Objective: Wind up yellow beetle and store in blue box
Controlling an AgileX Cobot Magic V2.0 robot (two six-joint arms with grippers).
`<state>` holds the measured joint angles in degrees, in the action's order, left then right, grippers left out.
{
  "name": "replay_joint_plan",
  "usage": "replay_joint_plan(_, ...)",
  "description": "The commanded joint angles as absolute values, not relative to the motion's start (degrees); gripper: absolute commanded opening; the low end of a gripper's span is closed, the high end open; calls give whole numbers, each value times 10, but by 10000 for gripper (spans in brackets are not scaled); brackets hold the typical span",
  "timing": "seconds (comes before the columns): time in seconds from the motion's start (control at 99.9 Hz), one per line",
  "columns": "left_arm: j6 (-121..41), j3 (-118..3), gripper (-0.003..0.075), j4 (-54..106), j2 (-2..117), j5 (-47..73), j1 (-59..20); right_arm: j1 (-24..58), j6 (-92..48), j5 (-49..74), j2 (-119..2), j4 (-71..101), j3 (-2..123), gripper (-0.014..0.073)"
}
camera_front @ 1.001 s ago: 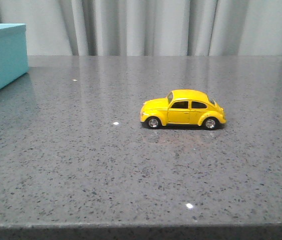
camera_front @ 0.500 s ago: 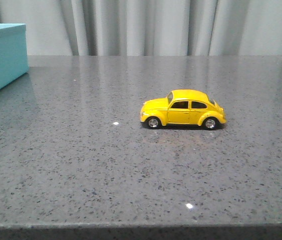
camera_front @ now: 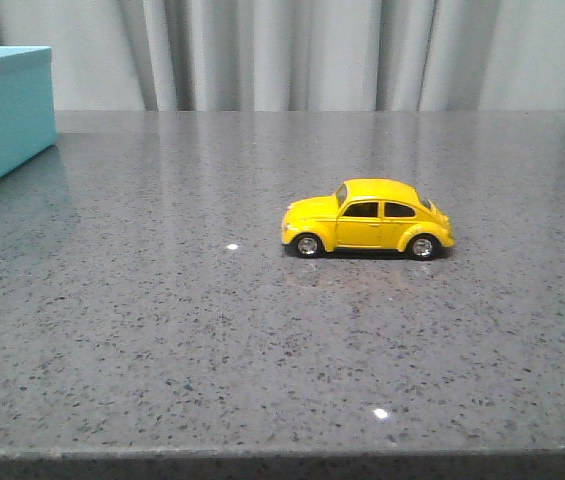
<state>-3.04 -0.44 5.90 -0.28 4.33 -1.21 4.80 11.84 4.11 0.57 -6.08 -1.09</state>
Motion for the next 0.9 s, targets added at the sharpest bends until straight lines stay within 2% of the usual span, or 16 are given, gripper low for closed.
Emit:
replay_joint_plan(0.0,-26,-42,-19,61,-11,6,-11,48,114,6,-5,-58,28,-109)
replay_joint_plan(0.4,-26,-201,2,61,130,35,-11,48,114,107,-161,-58,196,-104)
replay_joint_plan(0.45,-26,-220,41,60,151,35,-11,48,114,112,-181,-58,213,-92)
replay_joint_plan(0.52,-26,-243,139,59,180,38,-11,48,114,121,-209,-58,235,-48)
replay_joint_plan(0.62,-26,-269,333,59,222,41,-11,48,114,133,-250,-58,266,74)
replay_joint_plan(0.69,-26,-287,419,59,249,45,-11,48,114,136,-277,-58,287,161)
replay_joint_plan(0.81,-26,-309,443,59,289,45,-11,48,114,149,-317,-58,324,265)
replay_joint_plan(0.89,-26,-315,443,59,307,44,-11,48,114,152,-338,-58,342,281)
